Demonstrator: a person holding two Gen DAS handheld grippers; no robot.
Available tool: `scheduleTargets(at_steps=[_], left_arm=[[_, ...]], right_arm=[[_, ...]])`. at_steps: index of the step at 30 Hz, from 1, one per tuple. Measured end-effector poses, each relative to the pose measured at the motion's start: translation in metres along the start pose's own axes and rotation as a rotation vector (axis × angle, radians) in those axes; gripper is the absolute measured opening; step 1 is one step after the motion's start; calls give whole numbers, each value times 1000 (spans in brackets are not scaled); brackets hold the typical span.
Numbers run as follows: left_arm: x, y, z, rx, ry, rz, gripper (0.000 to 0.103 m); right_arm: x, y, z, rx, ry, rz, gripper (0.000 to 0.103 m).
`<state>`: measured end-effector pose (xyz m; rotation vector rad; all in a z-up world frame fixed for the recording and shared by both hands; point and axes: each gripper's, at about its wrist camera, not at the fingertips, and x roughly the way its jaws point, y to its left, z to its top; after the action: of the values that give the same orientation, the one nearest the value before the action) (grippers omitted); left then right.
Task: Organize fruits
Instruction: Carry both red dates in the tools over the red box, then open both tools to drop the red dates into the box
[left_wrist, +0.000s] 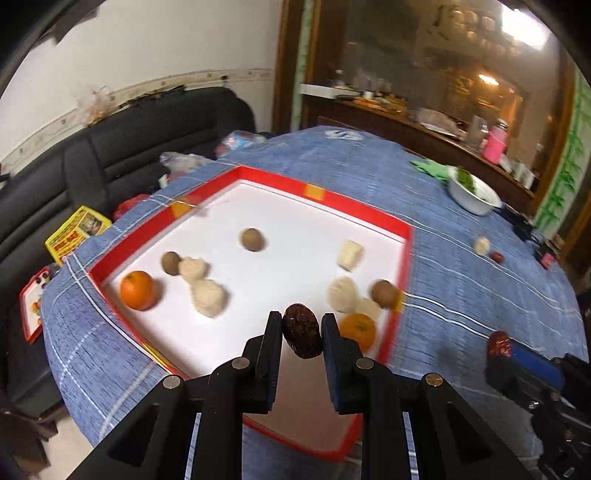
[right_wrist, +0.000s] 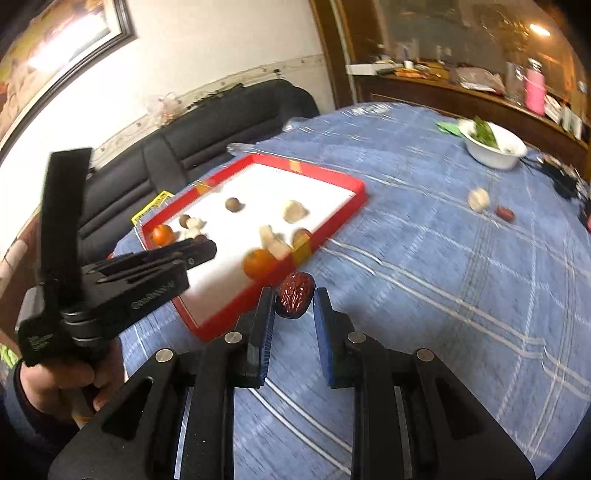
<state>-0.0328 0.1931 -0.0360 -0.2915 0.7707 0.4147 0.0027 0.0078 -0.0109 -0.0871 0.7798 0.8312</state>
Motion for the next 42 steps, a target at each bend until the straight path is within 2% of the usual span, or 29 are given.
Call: scheduleTargets(at_steps=[13, 17, 34, 35, 36, 38, 40, 41, 42], left_arm=[[31, 41, 29, -90, 1, 93, 20], [38, 44, 29, -97, 10, 101, 20], [52, 55, 28, -126, 14, 154, 22], [53, 55, 28, -124, 15, 163, 32], [55, 57, 28, -125, 25, 175, 55], [58, 64, 28, -162, 55, 185, 74], [54, 70, 27, -214, 51, 192, 74], [51, 73, 27, -239, 50, 198, 74], [48, 74, 27, -259, 46, 199, 74]], right_arm=[[58, 30, 55, -53, 8, 23, 21], [77, 34, 66, -55, 20, 29, 21], [130, 41, 79, -67, 72, 19, 21], [133, 41, 78, -69, 83, 20, 21], [136, 42, 78, -74, 94, 15, 22], [136, 42, 78, -83, 96, -4, 23], [134, 41, 77, -84, 99, -16, 39], [131, 40, 77, -81, 95, -16, 51], [126, 37, 77, -77, 83, -14, 51]])
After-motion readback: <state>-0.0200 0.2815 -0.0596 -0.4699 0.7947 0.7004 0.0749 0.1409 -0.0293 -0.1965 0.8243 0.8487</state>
